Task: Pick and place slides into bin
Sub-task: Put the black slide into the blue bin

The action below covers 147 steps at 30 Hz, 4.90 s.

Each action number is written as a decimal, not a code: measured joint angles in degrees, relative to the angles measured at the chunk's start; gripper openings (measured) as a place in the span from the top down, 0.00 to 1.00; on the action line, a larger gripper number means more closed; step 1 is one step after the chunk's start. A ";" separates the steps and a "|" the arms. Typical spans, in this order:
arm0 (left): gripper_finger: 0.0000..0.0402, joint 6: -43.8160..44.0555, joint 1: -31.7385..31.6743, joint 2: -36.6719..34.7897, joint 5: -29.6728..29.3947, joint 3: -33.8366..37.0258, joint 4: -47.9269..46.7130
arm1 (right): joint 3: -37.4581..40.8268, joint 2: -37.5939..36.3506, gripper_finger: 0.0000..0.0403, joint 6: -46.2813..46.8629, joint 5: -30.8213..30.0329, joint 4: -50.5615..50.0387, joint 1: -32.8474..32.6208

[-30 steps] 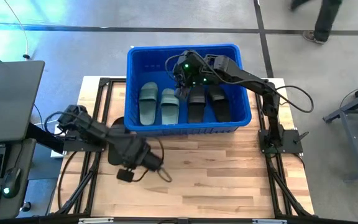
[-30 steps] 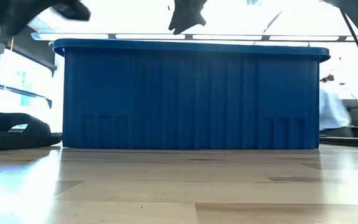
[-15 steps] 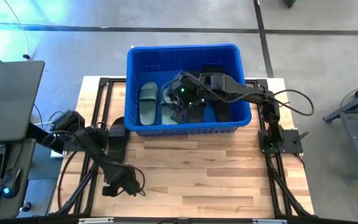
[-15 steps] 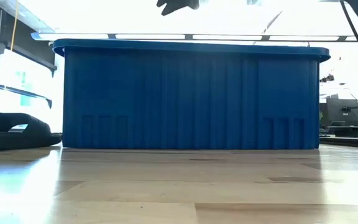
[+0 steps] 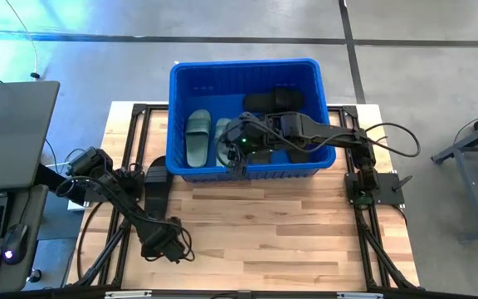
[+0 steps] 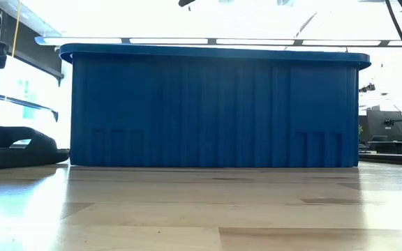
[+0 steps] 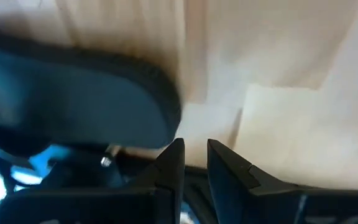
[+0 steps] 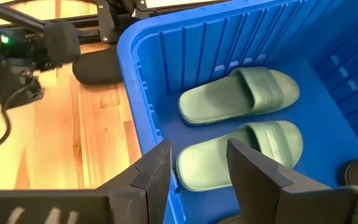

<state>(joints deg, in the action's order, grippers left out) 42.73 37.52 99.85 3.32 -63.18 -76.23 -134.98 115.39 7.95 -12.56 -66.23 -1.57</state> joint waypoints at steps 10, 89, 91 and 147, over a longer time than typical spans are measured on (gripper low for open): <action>0.86 6.67 -0.03 0.00 -9.18 0.03 -1.52 | 0.00 0.00 0.64 -0.68 -0.15 -2.69 -1.34; 0.52 24.57 0.11 -0.90 -11.06 14.30 17.36 | 0.02 0.02 0.65 -5.42 -0.96 -4.76 -2.83; 0.59 23.53 -0.01 -0.83 -12.12 14.23 15.54 | 0.02 0.02 0.65 -5.42 -1.26 -4.75 -2.78; 0.94 -35.42 -19.06 -0.84 -45.75 -67.18 -12.52 | 0.84 -19.62 0.65 7.04 -18.77 -23.81 -12.91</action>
<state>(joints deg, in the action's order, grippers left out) 7.31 18.45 99.01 -42.43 -130.36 -88.75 -134.14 95.77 14.99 -31.33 -90.04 -14.49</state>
